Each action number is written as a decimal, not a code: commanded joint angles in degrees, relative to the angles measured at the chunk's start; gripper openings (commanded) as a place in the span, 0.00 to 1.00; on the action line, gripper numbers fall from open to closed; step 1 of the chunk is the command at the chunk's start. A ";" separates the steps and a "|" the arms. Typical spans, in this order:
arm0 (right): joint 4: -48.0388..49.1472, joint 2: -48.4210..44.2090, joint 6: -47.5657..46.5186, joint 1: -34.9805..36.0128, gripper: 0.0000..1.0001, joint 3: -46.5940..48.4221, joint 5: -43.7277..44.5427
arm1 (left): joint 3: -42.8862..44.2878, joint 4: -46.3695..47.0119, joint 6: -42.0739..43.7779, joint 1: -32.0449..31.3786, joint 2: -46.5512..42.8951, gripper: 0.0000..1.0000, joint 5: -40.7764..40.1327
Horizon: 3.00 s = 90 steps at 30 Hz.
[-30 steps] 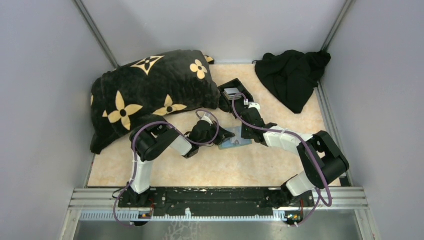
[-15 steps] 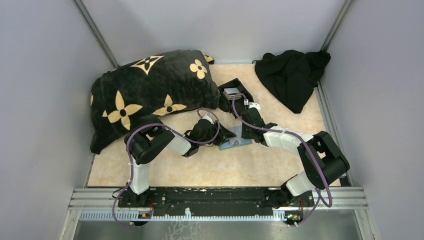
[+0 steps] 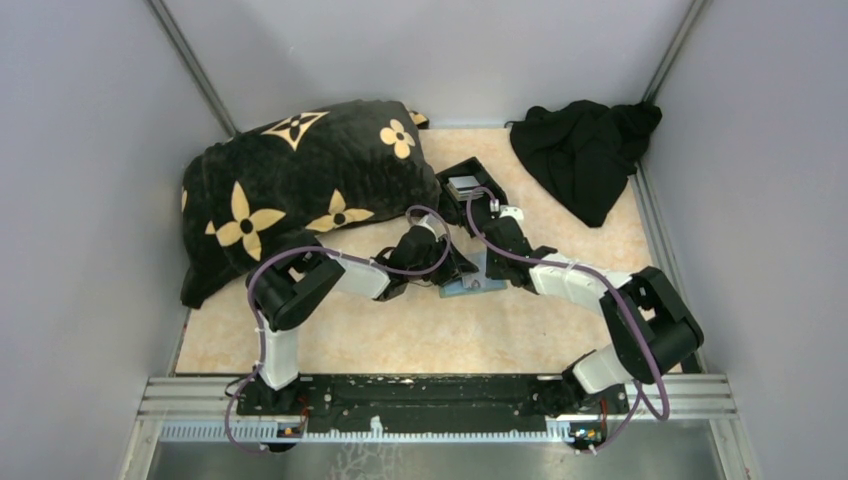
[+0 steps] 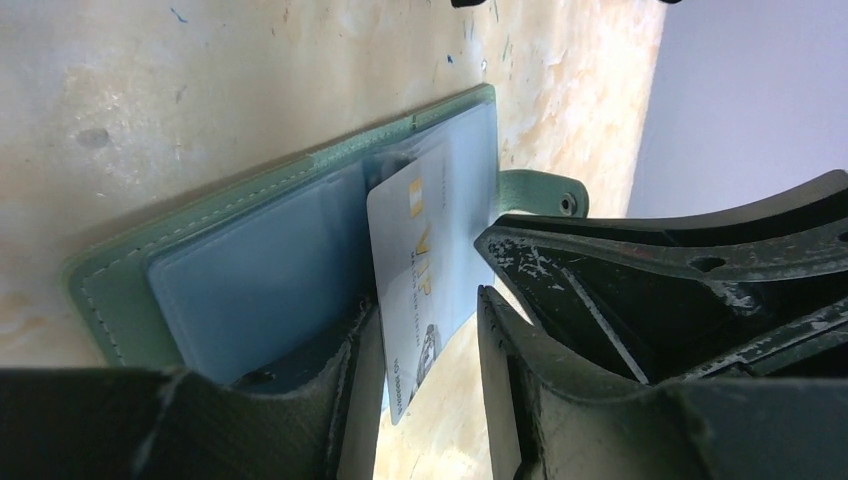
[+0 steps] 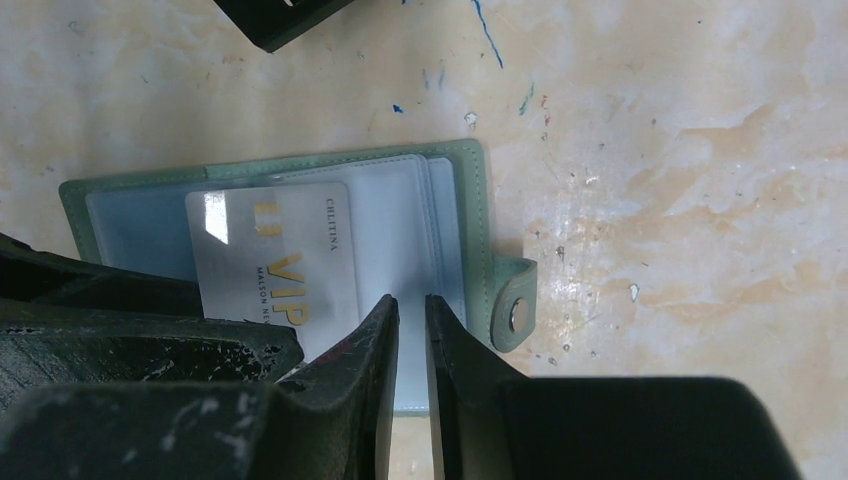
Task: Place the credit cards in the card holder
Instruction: Insert the credit card into the card holder.
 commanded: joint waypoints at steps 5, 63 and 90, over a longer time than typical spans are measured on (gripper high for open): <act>0.32 -3.49 0.33 0.52 0.17 2.57 5.13 | 1.66 -17.00 5.42 -0.41 -0.27 0.45 -1.94; 5.85 4.54 3.93 -5.66 0.01 -0.77 -4.21 | 14.65 -37.23 5.07 -6.49 10.84 0.49 -7.97; 5.83 0.81 6.84 -1.81 0.01 -6.60 -6.82 | 11.75 -40.25 3.51 -7.56 11.01 0.49 -9.84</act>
